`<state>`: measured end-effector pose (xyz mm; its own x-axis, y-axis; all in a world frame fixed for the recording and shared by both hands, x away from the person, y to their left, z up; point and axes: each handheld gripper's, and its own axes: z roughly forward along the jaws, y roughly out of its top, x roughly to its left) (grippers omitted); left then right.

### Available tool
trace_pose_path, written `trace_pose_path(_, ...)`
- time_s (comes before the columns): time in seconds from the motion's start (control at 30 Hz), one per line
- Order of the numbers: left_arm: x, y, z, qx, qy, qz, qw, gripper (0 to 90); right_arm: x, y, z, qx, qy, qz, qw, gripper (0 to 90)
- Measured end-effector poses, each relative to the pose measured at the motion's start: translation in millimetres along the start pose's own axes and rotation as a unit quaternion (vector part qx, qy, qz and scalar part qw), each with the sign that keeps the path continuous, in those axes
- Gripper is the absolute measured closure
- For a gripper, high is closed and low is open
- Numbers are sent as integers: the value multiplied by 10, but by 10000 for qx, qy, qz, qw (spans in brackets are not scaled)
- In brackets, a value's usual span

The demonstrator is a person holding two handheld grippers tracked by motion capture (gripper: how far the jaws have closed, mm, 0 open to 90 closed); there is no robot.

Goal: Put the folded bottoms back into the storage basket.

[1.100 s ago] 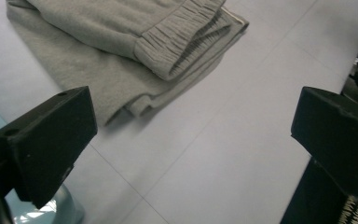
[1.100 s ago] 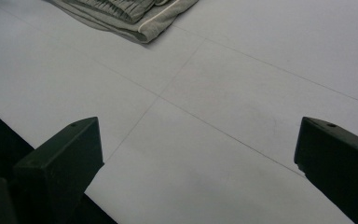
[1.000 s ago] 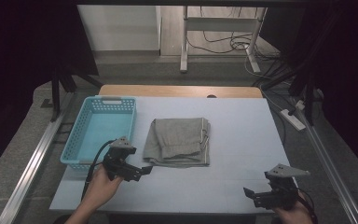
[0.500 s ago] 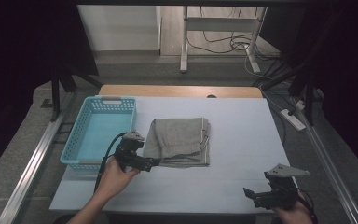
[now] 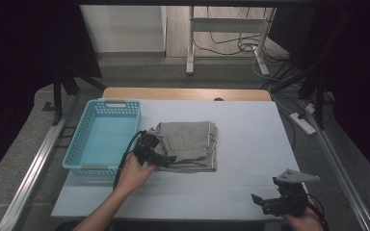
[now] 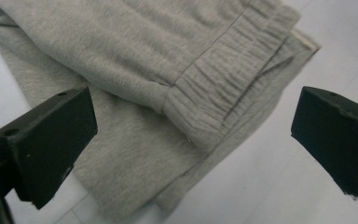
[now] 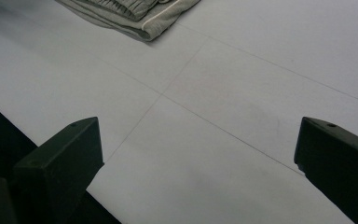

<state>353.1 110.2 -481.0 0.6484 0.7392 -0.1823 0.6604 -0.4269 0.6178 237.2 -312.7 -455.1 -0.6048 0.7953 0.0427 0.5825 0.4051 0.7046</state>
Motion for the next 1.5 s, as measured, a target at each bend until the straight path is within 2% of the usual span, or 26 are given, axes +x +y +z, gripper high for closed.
trace_pose_path(0.2, 75, 55, 164, 155, 44, -183, 9997, 0, 3, 2, 3, 33, 6, -21, 10000, 14)
trace_pose_path(0.4, 90, 88, 347, 513, 433, -254, 9974, 0, 5, 2, 7, 35, 15, -25, 10000, 14)
trace_pose_path(0.53, 134, 61, 472, 726, 570, -473, 9946, 0, 8, 2, 8, 44, 18, -45, 10000, 14)
trace_pose_path(0.6, 174, 24, 514, 795, 495, -630, 9936, 0, 9, 2, 7, 38, 20, -51, 10000, 14)
trace_pose_path(0.67, 208, -12, 527, 747, 379, -778, 9934, 0, 8, 2, 7, 39, 29, -52, 10000, 14)
trace_pose_path(0.77, 169, -29, 532, 764, 480, -584, 9942, 6, 14, 4, 8, 67, 28, -88, 9999, 14)
trace_pose_path(0.87, 134, -28, 506, 760, 425, -525, 9948, 78, 23, 4, 14, 93, 33, -115, 9999, 14)
trace_pose_path(0.93, 115, -25, 488, 773, 405, -555, 9946, 149, 23, 5, 16, 108, 31, -134, 9998, 14)
trace_pose_path(1.0, 114, -22, 477, 783, 371, -574, 9946, 180, 24, 6, 16, 110, 35, -136, 9998, 14)
trace_pose_path(1.07, 92, -6, 452, 811, 270, -525, 9950, 265, 27, 5, 18, 113, 40, -155, 9998, 14)
trace_pose_path(1.17, 55, 1, 443, 818, 58, -580, 9949, 477, 32, 8, 26, 136, 46, -163, 9998, 14)
trace_pose_path(1.23, 52, 4, 444, 835, -50, -628, 9945, 546, 33, 10, 28, 170, 50, -188, 9997, 14)
trace_pose_path(1.37, 86, 6, 437, 855, -261, -702, 9935, 636, 38, 8, 24, 153, 45, -208, 9997, 14)
trace_pose_path(1.43, 77, 8, 437, 848, -241, -574, 9945, 647, 36, 7, 20, 145, 43, -208, 9997, 14)
trace_pose_path(1.5, 73, 14, 435, 854, -224, -584, 9944, 644, 34, 5, 18, 119, 57, -179, 9998, 14)
